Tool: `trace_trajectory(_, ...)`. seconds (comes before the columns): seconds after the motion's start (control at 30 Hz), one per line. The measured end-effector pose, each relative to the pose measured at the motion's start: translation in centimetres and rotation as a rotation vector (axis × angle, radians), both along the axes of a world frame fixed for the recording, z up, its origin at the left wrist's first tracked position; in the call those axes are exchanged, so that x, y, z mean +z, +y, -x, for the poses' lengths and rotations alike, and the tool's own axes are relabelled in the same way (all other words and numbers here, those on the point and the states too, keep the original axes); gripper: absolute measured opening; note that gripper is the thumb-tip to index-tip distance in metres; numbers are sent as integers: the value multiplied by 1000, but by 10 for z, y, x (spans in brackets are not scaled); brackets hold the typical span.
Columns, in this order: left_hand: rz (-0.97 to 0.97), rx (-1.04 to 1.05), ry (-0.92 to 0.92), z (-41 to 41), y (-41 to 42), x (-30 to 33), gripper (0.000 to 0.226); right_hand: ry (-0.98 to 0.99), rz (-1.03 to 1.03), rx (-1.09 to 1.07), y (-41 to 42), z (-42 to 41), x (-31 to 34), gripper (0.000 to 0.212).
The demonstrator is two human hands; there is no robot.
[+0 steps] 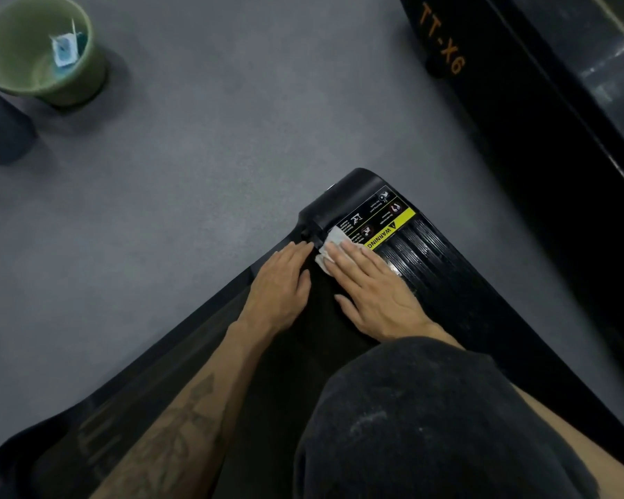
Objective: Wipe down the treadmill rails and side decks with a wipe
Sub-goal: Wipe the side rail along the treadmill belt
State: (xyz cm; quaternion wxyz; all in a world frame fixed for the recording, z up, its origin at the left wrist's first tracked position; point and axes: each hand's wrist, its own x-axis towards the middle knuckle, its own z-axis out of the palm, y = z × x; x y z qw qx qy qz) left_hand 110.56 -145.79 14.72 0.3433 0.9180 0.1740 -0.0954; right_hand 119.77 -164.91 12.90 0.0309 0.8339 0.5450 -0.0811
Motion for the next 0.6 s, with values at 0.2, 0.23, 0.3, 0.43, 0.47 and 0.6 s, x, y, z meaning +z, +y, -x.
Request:
trace_trajectory(0.2, -28, -5, 5, 1, -1, -4, 47, 10, -7, -14, 16, -12, 3, 65)
trace_trajectory(0.23, -21, -9, -6, 1, -1, -4, 46, 8, -2, -22, 27, -14, 2, 66)
trace_trajectory(0.3, -9, -11, -15, 2, 1, -5, 44, 12, 7, -23, 47, -22, 1, 66)
trace_trajectory(0.43, -40, -12, 10, 6, 5, -4, 41, 75, -3, -38, 62, -41, 5, 63)
trace_trajectory(0.47, -42, -10, 11, 6, 6, -3, 40, 90, -8, -57, 60, -42, 6, 63)
trace_trajectory(0.6, -17, 24, -14, 3, 3, 1, 43, 59, -45, -199, 41, -29, 8, 65)
